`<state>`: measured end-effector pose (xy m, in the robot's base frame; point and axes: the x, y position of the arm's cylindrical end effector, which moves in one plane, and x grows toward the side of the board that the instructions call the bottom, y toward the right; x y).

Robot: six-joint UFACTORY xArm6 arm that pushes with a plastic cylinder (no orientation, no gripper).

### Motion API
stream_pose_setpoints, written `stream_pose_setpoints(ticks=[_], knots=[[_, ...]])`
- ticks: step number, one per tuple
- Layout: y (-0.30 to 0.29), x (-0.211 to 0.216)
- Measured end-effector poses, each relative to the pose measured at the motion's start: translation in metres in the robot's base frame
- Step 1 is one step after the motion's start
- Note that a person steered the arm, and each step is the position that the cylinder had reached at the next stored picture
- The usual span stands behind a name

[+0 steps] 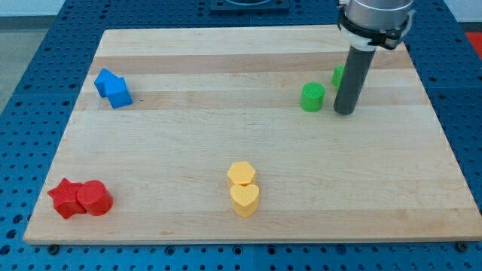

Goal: Place the green circle parallel to the cube

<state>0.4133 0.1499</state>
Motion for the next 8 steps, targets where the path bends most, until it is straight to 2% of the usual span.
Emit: stream_pose_setpoints(ticks=[2, 8], knots=[[-0.044, -0.022], [-0.219, -0.022]])
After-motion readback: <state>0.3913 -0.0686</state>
